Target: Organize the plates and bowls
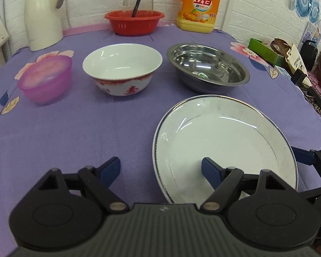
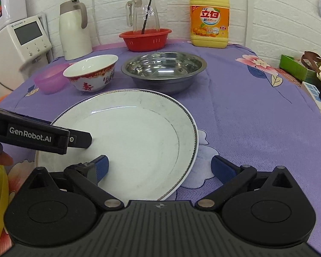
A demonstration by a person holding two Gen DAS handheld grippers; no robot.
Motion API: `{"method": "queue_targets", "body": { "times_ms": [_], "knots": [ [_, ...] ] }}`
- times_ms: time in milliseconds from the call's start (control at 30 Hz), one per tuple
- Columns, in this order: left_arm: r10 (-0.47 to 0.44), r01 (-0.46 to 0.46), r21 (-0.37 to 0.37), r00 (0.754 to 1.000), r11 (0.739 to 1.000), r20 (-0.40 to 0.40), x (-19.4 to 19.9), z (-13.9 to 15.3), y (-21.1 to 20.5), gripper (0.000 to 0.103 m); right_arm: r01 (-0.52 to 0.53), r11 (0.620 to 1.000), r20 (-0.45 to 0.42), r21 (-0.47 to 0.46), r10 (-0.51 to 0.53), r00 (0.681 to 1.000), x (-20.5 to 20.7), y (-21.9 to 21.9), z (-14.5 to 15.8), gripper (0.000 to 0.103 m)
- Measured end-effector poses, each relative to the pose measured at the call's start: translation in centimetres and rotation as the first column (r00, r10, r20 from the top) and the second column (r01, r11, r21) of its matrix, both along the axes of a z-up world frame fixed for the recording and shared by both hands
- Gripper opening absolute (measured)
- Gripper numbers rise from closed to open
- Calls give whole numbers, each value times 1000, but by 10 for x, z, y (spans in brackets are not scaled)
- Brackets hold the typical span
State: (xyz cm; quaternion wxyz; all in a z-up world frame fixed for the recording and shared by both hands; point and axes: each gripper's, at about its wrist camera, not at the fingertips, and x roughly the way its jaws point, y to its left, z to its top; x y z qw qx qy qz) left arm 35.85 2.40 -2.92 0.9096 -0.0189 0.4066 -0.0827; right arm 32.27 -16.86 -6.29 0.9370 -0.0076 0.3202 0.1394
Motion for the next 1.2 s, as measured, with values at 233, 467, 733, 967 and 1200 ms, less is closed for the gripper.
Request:
{"method": "queue_targets", "body": {
  "times_ms": [233, 467, 733, 967, 1200],
  "knots": [
    [-20, 19, -29, 1000, 999, -14, 6, 2, -9, 80, -14, 999, -46, 37, 16, 999, 5, 9, 7, 103],
    [-55, 55, -10, 998, 998, -5, 5, 2, -16, 74, -7, 1000, -15, 2, 7, 1000, 3, 13, 3, 103],
    [-85, 85, 4, 996, 996, 3, 4, 3, -27, 63, -30, 1000, 5, -3, 30, 1000, 1, 22, 2, 103],
    [-93, 94, -21, 995, 995, 42, -17, 23, -26, 56, 26, 999, 5, 35, -27, 1000, -14, 20, 18, 103],
    [-75, 83, -58, 988, 995, 137, -67, 60, -3, 56, 25, 1000, 127, -17, -23, 992, -59, 37, 56, 103]
  ]
}}
